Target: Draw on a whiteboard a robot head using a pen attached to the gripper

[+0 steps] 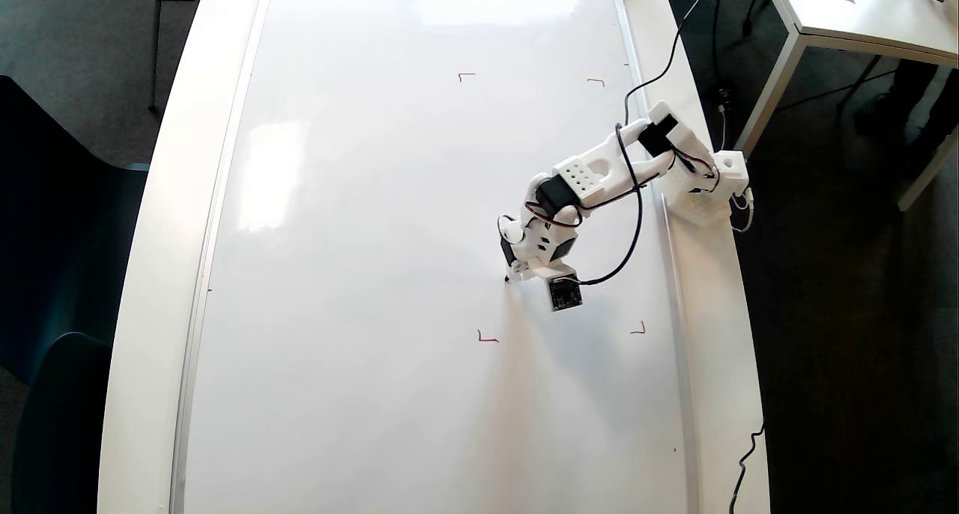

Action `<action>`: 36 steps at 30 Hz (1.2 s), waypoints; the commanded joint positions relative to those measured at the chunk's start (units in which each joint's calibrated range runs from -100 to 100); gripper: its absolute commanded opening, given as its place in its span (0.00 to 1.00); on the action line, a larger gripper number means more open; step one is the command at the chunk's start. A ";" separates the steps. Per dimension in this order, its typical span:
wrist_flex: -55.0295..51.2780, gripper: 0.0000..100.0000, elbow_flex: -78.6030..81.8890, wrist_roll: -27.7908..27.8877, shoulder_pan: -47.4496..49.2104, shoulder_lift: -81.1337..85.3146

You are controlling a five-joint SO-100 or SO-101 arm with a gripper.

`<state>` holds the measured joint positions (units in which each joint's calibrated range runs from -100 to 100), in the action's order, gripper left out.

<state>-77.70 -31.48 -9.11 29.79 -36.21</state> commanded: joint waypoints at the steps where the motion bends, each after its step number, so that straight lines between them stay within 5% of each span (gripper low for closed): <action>1: -0.58 0.01 5.10 -0.38 0.23 1.20; 23: 10.02 0.01 61.12 -3.16 8.26 34.58; 36: 10.63 0.01 65.66 -3.00 1.11 37.68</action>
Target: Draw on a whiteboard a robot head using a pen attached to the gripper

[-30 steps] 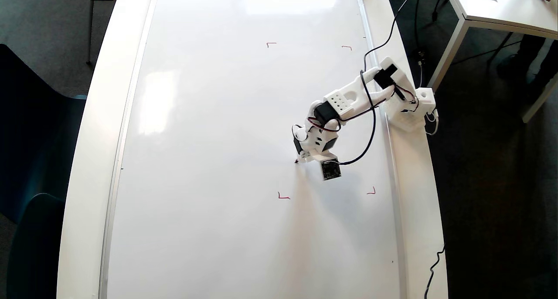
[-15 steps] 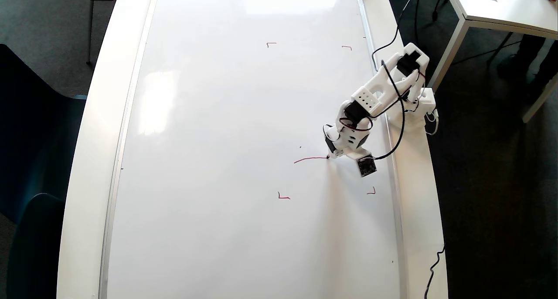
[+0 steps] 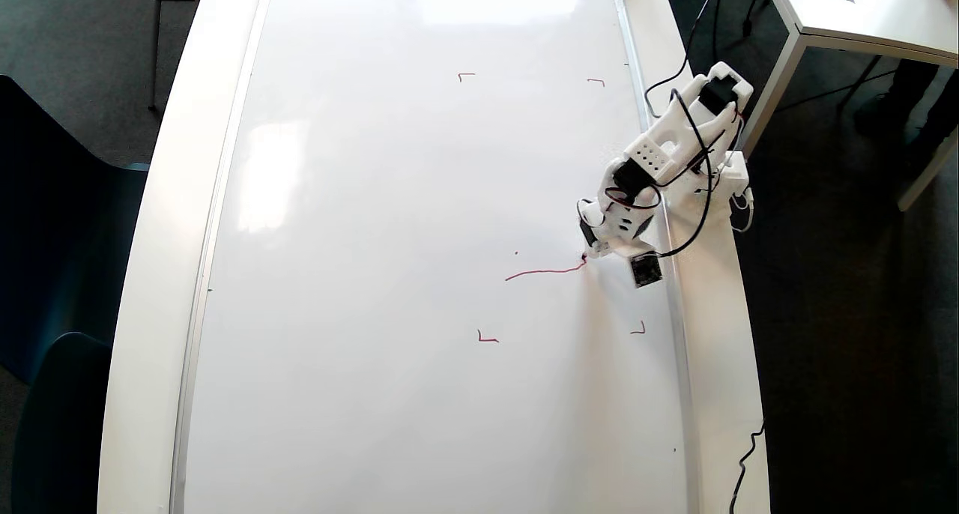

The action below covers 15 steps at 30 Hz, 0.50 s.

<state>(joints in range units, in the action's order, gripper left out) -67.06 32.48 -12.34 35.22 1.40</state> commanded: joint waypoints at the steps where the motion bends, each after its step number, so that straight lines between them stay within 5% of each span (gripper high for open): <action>1: -0.01 0.01 2.61 0.22 -6.82 0.07; 15: -0.71 0.01 4.79 0.38 -26.27 0.07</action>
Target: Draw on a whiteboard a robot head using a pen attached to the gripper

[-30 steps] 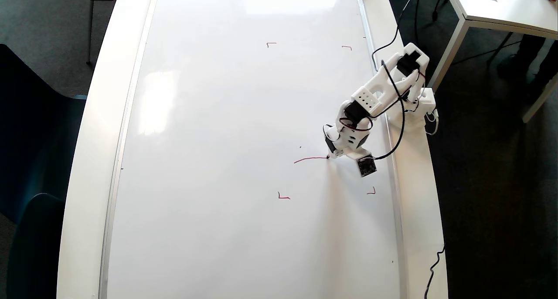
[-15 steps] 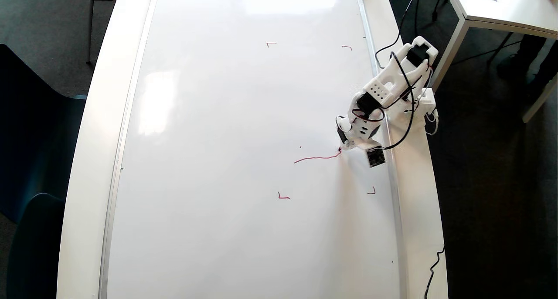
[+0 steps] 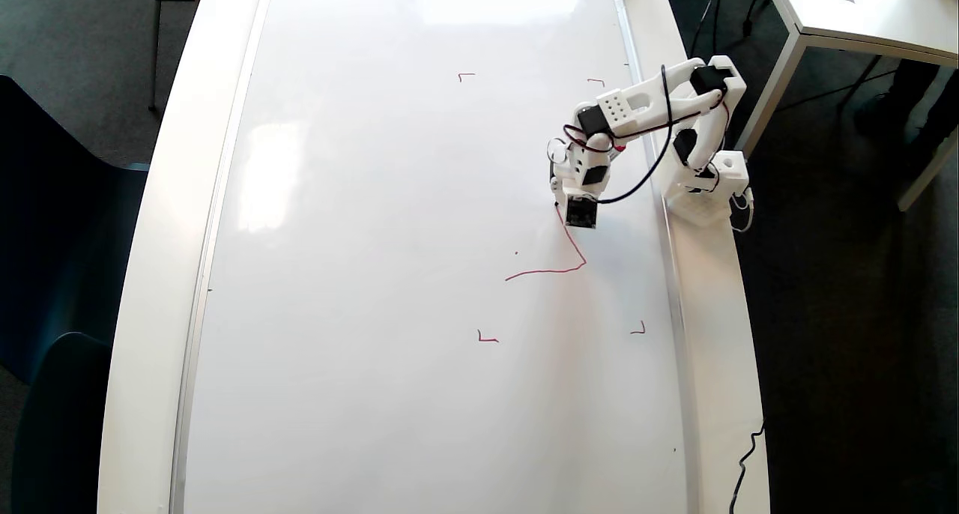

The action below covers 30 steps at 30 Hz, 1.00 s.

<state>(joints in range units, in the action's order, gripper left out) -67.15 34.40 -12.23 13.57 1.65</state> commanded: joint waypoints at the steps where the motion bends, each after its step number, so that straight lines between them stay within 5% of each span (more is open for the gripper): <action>1: -0.62 0.01 2.87 0.28 -5.51 -0.18; 19: 0.07 0.01 1.96 0.28 -21.79 -0.10; 30: 5.98 0.01 -5.21 0.28 -20.90 -1.11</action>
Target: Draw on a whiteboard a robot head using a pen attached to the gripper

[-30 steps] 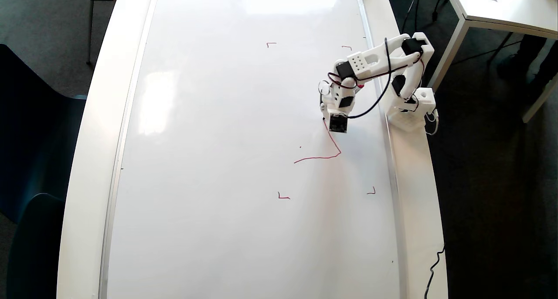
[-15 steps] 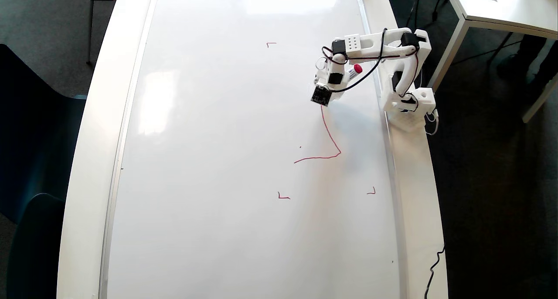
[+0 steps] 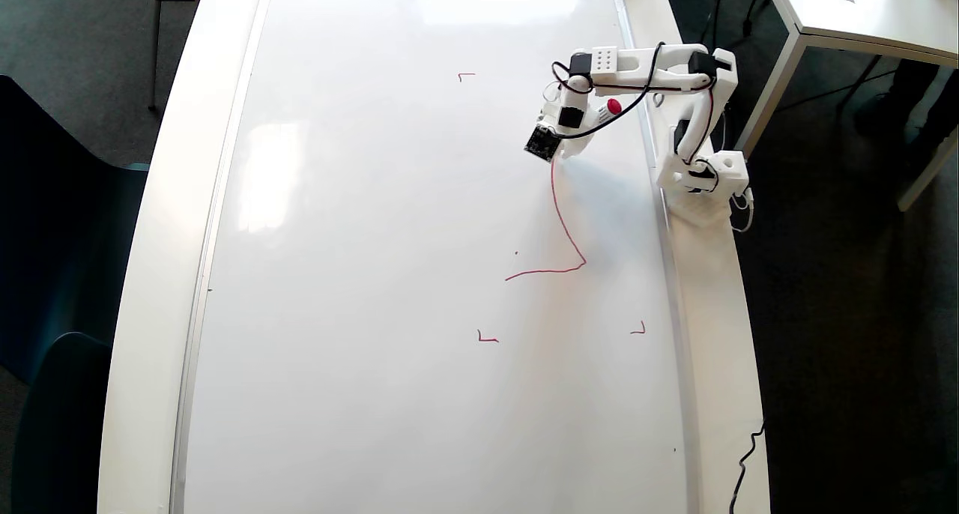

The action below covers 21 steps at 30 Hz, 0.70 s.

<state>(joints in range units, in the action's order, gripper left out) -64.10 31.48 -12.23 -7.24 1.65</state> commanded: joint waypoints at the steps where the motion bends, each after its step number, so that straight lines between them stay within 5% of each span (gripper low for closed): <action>1: 3.64 0.01 -2.74 0.28 0.20 -1.11; 21: 5.89 0.01 -30.25 0.01 6.17 -20.23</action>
<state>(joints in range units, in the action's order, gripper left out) -57.60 3.61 -12.23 -1.96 -17.49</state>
